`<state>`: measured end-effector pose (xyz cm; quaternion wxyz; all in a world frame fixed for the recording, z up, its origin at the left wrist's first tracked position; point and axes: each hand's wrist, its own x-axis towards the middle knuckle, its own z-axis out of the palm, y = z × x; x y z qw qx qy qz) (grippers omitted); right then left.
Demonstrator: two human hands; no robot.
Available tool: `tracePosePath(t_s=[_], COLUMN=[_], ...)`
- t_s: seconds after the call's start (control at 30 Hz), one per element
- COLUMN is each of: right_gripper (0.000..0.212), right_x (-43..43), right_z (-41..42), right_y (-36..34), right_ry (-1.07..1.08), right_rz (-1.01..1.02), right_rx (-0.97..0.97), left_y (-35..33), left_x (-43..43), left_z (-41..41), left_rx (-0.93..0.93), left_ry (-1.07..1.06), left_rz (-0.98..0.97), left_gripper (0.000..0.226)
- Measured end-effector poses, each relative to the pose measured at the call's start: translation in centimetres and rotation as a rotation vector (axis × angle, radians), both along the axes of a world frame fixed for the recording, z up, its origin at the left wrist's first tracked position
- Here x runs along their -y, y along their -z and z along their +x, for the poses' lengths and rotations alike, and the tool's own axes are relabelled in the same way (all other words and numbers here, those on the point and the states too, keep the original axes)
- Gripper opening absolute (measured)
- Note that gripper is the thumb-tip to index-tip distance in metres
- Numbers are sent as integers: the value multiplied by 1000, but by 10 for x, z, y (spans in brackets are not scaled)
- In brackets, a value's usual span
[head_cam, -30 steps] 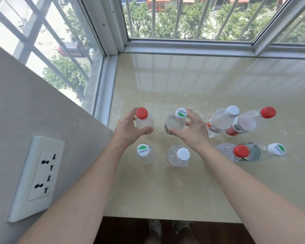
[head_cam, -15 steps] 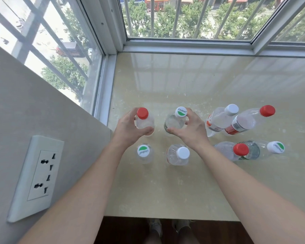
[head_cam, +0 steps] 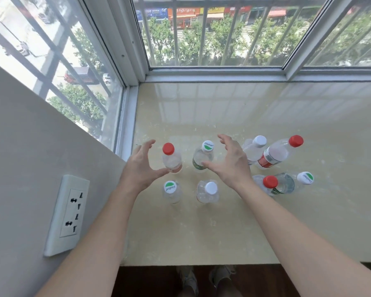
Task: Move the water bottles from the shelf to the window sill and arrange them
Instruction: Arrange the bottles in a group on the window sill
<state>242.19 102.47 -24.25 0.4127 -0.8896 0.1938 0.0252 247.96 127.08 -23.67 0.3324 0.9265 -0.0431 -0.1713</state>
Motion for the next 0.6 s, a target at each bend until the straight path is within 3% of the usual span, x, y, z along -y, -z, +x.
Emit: tracePosePath(t_s=[0.17, 0.3, 0.47, 0.6], right_gripper=[80, 71, 68, 69], right_x=[26, 85, 173, 222], right_z=[-32, -53, -71, -76], right_y=[-68, -107, -115, -88], right_ry=[20, 76, 125, 96], right_rz=[-55, -141, -217, -205], right_rx=[62, 96, 89, 33], left_y=[-69, -108, -102, -72], left_x=[11, 71, 154, 199], left_z=[-15, -30, -45, -52], left_rx=[161, 324, 372, 292], left_ry=[-20, 130, 320, 338], left_rz=[53, 12, 89, 201], left_gripper=[81, 70, 64, 67])
